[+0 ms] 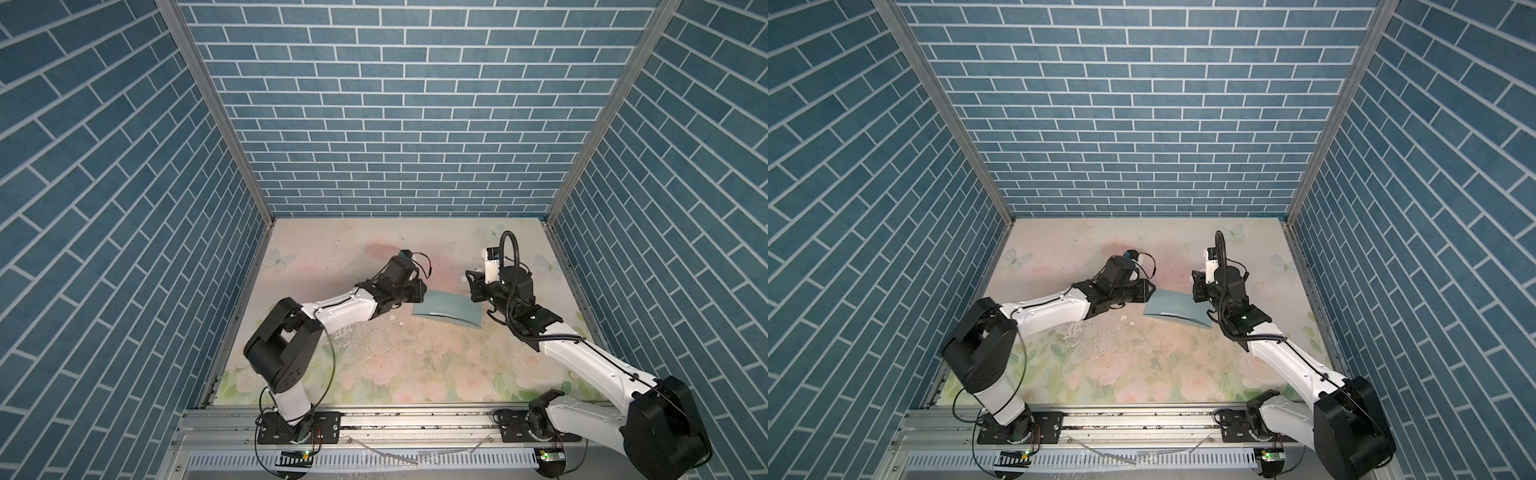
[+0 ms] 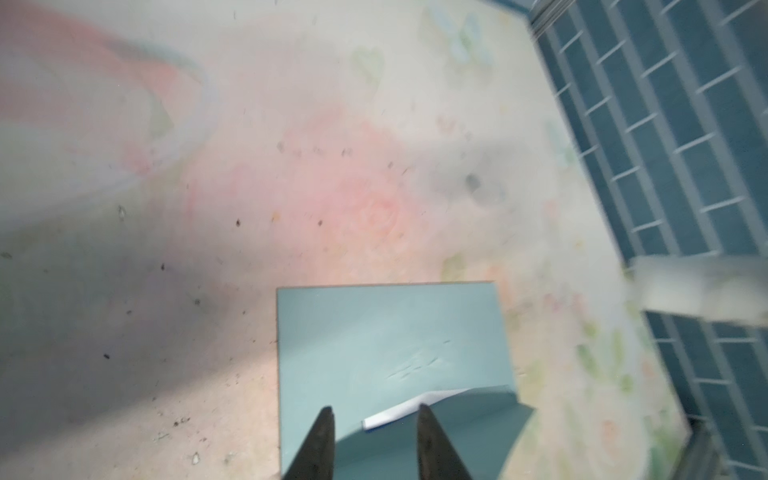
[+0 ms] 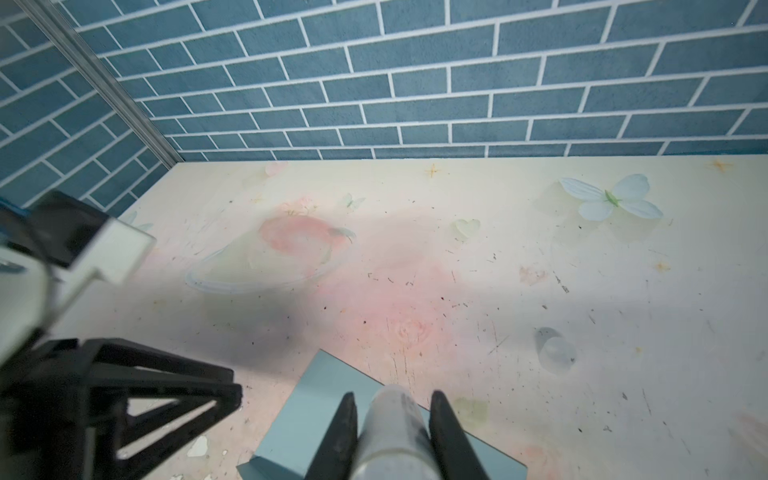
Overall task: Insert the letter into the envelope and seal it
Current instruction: 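Lift the right gripper with the glue stick while the left gripper rises off the envelope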
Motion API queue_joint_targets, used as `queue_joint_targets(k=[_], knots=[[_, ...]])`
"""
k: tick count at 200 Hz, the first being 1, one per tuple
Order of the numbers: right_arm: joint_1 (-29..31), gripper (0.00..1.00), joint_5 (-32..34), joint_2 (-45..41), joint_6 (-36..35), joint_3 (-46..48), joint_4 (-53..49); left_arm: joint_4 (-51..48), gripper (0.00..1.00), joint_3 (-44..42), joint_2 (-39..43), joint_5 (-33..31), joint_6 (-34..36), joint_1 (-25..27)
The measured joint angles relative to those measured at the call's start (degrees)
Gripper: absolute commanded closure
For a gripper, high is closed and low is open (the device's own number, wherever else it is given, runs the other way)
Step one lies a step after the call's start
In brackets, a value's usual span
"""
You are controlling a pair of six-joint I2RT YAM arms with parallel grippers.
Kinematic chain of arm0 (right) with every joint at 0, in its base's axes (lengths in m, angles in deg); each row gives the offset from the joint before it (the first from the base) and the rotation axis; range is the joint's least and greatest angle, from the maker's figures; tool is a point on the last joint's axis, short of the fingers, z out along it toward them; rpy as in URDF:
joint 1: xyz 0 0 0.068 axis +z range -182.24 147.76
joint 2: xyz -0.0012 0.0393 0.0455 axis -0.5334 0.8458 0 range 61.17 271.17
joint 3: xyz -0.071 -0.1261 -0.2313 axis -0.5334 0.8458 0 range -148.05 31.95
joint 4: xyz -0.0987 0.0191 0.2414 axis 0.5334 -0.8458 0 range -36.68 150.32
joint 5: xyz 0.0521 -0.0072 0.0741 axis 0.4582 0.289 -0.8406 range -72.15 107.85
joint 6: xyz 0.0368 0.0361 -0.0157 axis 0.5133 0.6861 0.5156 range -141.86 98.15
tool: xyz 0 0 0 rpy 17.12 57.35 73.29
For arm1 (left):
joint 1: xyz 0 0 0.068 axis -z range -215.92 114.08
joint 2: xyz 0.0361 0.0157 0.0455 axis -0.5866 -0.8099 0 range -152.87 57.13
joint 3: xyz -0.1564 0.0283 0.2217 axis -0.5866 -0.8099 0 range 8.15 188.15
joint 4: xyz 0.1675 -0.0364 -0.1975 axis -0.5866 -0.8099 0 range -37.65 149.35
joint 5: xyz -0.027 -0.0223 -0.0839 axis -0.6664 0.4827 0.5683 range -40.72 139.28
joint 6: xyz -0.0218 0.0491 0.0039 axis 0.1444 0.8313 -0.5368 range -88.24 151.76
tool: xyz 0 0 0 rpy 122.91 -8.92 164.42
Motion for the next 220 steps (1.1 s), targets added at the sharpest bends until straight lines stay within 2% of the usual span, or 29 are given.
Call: queue_joint_targets(k=[27, 62, 80, 115, 151, 184, 220], knots=[[-0.1, 1.00, -1.9, 0.0, 0.1, 0.2, 6.0, 7.4, 0.34, -2.6, 6.2, 3.3, -7.1, -2.6], [-0.1, 1.00, -4.7, 1.2, 0.9, 1.7, 18.7, 16.9, 0.22, -7.6, 8.0, 6.7, -22.3, -4.7], [-0.2, 1.00, -6.6, 3.4, 0.9, 2.7, 26.5, 20.8, 0.11, -9.2, 8.0, 8.2, -30.5, -4.9], [-0.2, 1.00, -10.2, 9.4, -0.2, 4.5, 39.7, 33.3, 0.10, -11.0, 7.1, 10.4, -48.0, -5.1], [-0.1, 1.00, -13.0, 14.5, -1.0, 4.6, 50.2, 48.4, 0.10, -11.1, 1.0, 11.0, -63.2, -5.2], [0.0, 1.00, -14.5, 17.7, -1.6, 4.6, 56.1, 53.8, 0.10, -11.1, -2.4, 10.7, -70.9, -4.8], [0.4, 1.00, -15.3, 19.8, -1.7, 4.6, 59.6, 56.7, 0.10, -11.1, -2.4, 10.5, -74.6, -4.6]])
